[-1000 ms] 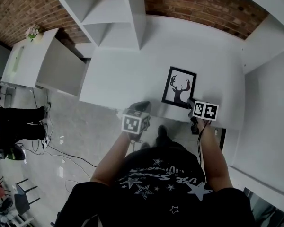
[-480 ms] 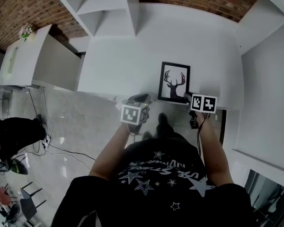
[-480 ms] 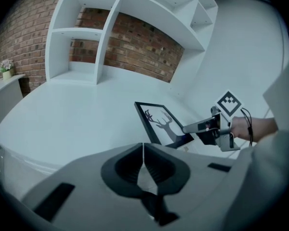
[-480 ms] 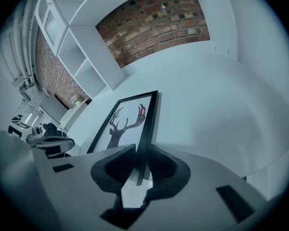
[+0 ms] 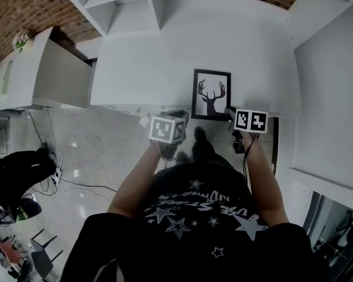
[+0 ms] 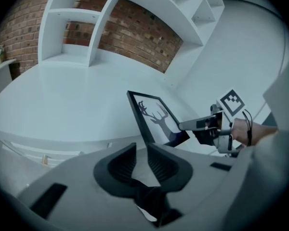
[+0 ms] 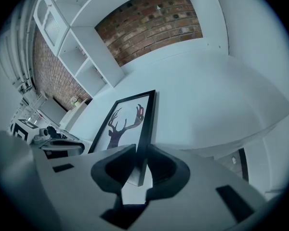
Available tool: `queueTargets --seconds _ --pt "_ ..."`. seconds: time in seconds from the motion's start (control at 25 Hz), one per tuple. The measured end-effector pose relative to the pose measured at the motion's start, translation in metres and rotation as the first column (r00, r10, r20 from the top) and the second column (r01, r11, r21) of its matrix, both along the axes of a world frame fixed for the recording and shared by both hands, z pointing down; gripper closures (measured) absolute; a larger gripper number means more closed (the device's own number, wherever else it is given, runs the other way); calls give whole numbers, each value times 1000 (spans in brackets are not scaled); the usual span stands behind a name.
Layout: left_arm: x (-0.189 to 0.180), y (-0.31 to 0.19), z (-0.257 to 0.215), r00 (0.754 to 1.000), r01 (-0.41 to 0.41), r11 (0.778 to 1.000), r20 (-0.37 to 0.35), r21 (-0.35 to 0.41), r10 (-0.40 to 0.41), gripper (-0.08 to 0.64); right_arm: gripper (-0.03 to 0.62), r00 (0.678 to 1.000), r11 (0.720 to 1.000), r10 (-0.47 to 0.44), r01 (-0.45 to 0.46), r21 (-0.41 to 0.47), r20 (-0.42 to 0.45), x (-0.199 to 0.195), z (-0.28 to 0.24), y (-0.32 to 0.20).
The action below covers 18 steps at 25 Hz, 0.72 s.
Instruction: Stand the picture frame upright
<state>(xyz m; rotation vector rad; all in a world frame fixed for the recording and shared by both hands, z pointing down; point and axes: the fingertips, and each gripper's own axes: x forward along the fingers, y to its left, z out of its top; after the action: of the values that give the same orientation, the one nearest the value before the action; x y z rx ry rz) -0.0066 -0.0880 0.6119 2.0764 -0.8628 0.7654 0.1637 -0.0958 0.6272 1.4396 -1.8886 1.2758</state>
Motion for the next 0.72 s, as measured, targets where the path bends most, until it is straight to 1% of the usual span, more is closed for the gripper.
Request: queueTargets --seconds 0.04,0.08,0.12,0.2,0.36,0.52,0.72 --pt "4 3 1 1000 -13 1000 -15 -24 13 478 508 1000 1000 -4 4 -1 -3 0 0 2" --pt "9 7 3 999 -28 998 -38 -58 26 397 509 1000 1000 -8 8 -1 -6 -1 0 4" --pt "14 11 5 998 -39 995 -61 -92 34 368 509 1000 1000 -10 10 -1 -7 0 1 6" --pt "21 14 8 996 -47 990 -83 -130 37 368 509 1000 1000 -10 10 -3 -3 0 2 10" --pt "28 10 13 996 -40 988 -79 -147 29 368 509 1000 1000 -22 22 -2 -1 0 1 13" --pt "33 7 17 996 -27 983 -90 -184 11 368 509 999 999 -33 33 -4 2 -1 0 16" --pt "39 8 27 995 -44 971 -96 -236 22 368 509 999 999 -35 35 -1 10 -1 0 18"
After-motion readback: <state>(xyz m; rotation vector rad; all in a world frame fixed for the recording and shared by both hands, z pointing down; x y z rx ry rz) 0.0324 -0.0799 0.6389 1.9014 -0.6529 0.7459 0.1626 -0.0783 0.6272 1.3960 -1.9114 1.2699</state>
